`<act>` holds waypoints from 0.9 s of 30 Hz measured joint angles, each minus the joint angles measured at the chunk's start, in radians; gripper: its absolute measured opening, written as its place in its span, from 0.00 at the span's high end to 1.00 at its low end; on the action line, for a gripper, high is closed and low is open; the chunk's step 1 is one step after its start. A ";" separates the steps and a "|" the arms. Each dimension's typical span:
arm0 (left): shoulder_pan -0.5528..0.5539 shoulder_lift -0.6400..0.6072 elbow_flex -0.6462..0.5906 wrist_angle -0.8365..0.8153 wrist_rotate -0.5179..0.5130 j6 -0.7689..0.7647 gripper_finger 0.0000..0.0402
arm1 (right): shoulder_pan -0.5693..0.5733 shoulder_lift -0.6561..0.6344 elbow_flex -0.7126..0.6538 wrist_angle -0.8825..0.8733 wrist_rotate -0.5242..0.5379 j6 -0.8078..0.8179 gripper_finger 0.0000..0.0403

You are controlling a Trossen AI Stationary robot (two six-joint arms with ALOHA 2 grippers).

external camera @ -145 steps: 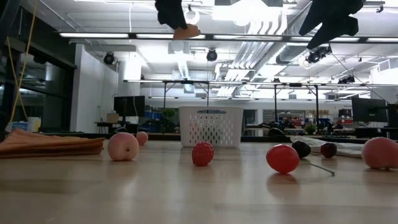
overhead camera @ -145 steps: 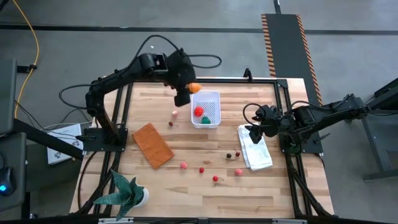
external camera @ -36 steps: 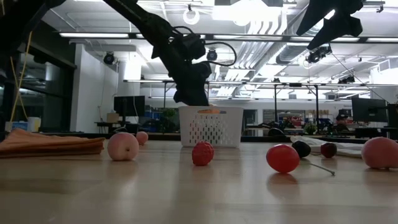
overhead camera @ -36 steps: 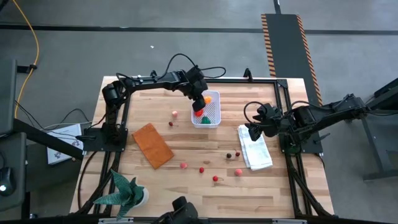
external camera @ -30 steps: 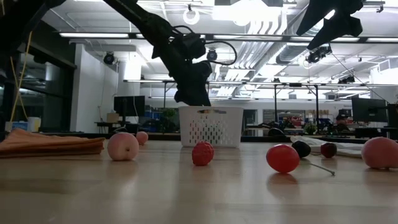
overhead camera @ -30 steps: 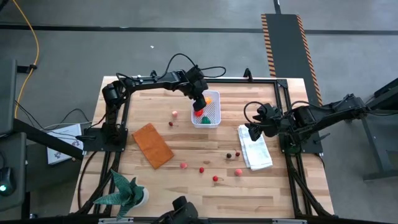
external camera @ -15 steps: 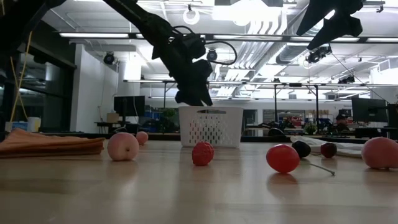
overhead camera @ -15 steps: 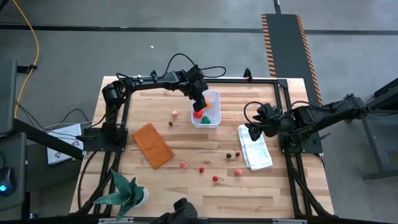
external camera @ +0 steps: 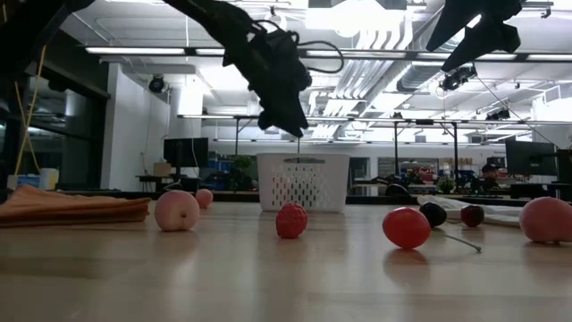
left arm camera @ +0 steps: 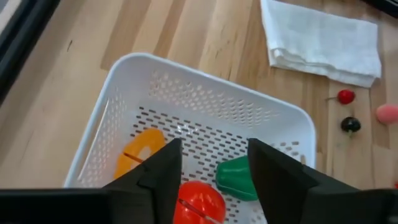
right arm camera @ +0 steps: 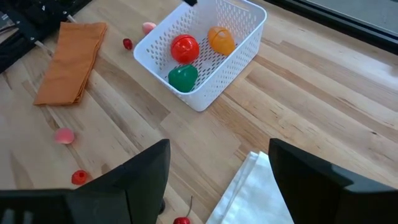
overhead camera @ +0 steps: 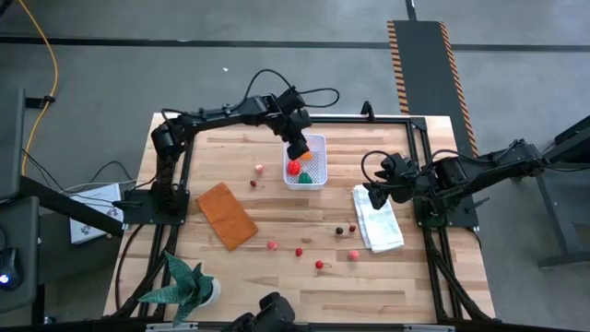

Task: Pick and placing Produce into tupperware
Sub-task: Put the peach into the white bin

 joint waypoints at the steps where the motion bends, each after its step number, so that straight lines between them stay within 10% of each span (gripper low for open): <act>1: 0.000 0.000 0.014 -0.021 0.000 0.010 0.62 | 0.000 0.000 0.000 0.000 0.000 0.000 0.35; 18: 0.000 -0.004 0.275 -0.375 0.007 0.151 0.98 | 0.000 0.000 0.000 0.000 0.004 -0.014 0.35; 27: 0.000 -0.070 0.309 -0.431 0.027 0.164 0.99 | 0.000 0.000 0.000 0.001 0.008 -0.006 0.35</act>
